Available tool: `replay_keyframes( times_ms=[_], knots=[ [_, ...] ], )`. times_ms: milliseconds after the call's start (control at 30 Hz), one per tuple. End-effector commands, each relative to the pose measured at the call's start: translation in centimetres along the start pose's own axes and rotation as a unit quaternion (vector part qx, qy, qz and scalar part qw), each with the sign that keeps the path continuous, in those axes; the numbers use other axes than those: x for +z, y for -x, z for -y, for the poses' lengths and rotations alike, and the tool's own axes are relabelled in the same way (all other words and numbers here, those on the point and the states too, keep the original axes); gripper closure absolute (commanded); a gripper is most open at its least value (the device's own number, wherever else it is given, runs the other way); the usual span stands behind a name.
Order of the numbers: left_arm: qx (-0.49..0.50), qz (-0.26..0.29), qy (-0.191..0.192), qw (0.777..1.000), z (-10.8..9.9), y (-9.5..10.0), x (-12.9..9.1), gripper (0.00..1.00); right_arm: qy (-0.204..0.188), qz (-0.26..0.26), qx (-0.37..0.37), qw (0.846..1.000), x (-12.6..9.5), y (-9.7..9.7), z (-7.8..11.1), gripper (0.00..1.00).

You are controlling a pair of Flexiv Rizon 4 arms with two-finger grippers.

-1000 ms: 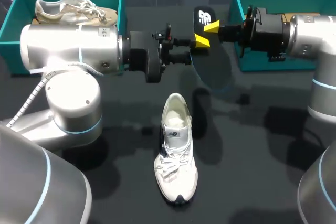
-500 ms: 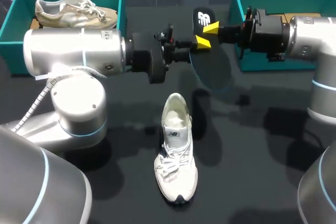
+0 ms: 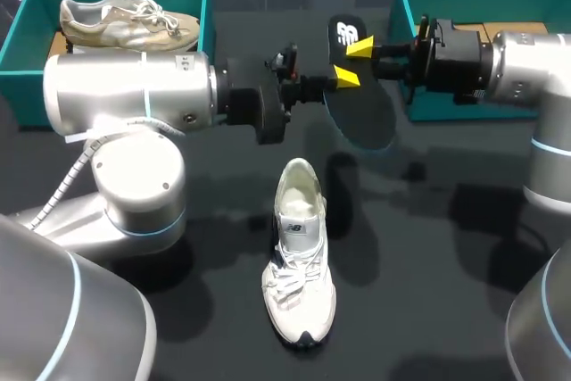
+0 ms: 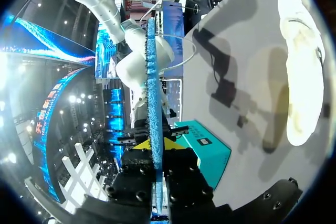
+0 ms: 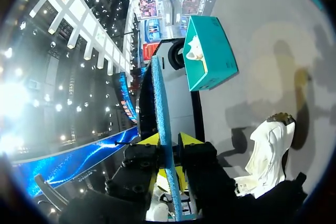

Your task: Take the shoe out of the shoebox, open the shoe tongue, remove and reinsert the insole, then place the shoe into the shoebox

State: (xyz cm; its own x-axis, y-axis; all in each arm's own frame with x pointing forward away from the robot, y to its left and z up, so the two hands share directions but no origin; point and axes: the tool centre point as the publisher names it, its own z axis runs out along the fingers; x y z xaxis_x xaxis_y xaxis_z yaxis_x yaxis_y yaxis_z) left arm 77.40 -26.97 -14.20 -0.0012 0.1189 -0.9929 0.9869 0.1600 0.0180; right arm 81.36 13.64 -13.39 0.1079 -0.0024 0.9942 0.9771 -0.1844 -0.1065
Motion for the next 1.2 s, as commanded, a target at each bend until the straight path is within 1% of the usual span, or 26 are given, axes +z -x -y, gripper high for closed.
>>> replay_keyframes(
  times_ms=[33, 267, 400, 500, 533, 633, 700, 733, 800, 1200],
  knots=[
    [-0.007, -0.006, 0.002, 1.0, 0.3, 0.0, -1.8, 1.0, 0.007, -0.002, -0.005, 1.0, -1.1, -0.1, 0.9, 0.0],
    [-0.029, -0.02, 0.005, 0.999, 0.1, 0.0, -5.1, 1.0, 0.01, -0.002, -0.014, 1.0, -2.8, 0.2, 1.9, 0.0],
    [-0.051, -0.029, 0.005, 0.998, 0.2, -0.1, -6.2, 1.0, 0.007, 0.002, -0.025, 1.0, -3.4, 0.2, 2.1, 0.0],
    [-0.086, -0.039, 0.002, 0.996, 0.4, -0.2, -6.9, 1.0, 0.015, 0.005, -0.036, 0.999, -4.3, 0.2, 2.5, 0.0],
    [-0.103, -0.044, 0.003, 0.994, 0.5, -0.3, -7.1, 1.0, 0.015, 0.005, -0.036, 0.999, -4.3, 0.2, 2.5, 0.0],
    [-0.172, -0.061, 0.001, 0.983, 0.9, -0.2, -7.5, 1.0, 0.015, 0.005, -0.036, 0.999, -4.3, 0.2, 2.5, 0.0],
    [-0.215, -0.072, 0.009, 0.974, 1.1, -0.1, -7.7, 1.0, 0.015, 0.005, -0.036, 0.999, -4.3, 0.2, 2.5, 0.0],
    [-0.25, -0.08, 0.012, 0.965, 1.1, 0.0, -7.8, 1.0, 0.015, 0.005, -0.036, 0.999, -4.3, 0.2, 2.5, 0.0],
    [-0.323, -0.103, 0.0, 0.941, 0.9, 0.2, -7.9, 1.0, 0.015, 0.005, -0.036, 0.999, -4.3, 0.2, 2.5, 0.0],
    [-0.323, -0.103, 0.0, 0.941, 0.9, 0.2, -7.9, 1.0, 0.015, 0.005, -0.036, 0.999, -4.3, 0.2, 2.5, 0.0]
  ],
)
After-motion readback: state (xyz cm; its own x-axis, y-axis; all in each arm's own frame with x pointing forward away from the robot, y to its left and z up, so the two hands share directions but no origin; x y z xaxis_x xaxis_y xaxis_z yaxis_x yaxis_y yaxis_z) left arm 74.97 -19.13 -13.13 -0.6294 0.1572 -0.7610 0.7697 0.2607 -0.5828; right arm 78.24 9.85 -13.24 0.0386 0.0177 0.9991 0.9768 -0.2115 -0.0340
